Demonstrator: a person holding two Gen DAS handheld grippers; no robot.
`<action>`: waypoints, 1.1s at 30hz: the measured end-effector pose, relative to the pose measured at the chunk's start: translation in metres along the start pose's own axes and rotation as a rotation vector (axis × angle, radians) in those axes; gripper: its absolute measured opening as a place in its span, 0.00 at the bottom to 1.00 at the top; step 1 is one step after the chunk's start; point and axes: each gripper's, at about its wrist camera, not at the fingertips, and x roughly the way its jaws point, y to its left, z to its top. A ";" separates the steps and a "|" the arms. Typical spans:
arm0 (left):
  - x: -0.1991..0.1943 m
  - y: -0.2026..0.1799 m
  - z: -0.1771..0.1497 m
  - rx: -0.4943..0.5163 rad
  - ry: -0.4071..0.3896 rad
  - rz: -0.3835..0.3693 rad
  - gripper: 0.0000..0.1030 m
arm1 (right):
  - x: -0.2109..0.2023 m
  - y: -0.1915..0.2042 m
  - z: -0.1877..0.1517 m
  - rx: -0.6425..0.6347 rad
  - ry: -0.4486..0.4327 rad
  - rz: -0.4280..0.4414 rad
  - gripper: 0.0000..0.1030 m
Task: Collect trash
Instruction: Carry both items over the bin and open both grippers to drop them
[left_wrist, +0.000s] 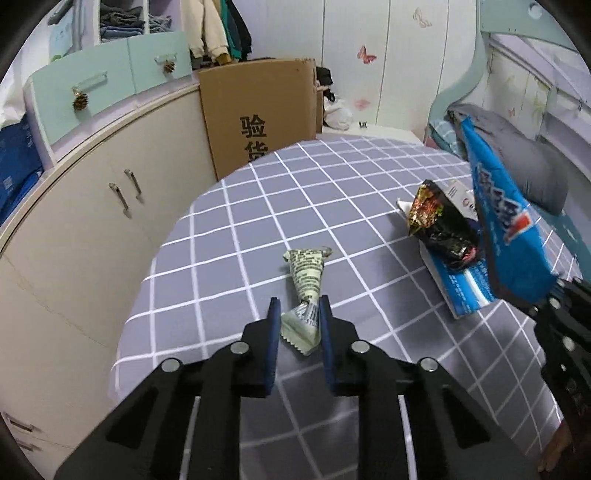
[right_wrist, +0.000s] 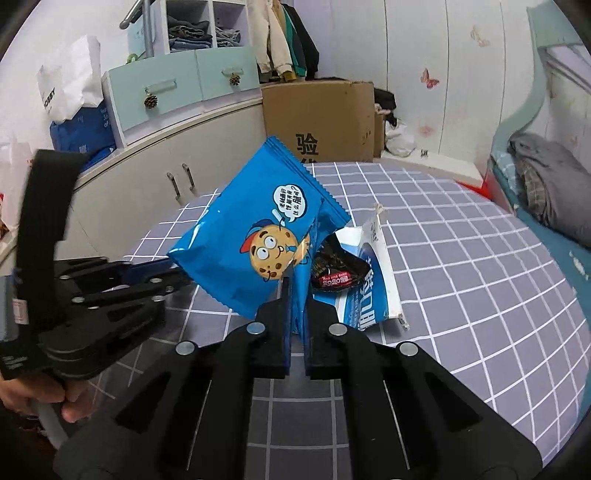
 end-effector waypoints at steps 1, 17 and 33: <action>-0.005 0.003 -0.002 -0.008 -0.008 -0.002 0.18 | -0.002 -0.001 0.000 -0.006 -0.004 -0.005 0.05; -0.106 0.129 -0.088 -0.249 -0.127 0.098 0.18 | -0.049 0.129 0.002 -0.164 -0.018 0.205 0.05; -0.096 0.258 -0.229 -0.475 0.019 0.291 0.18 | 0.007 0.328 -0.086 -0.379 0.215 0.427 0.05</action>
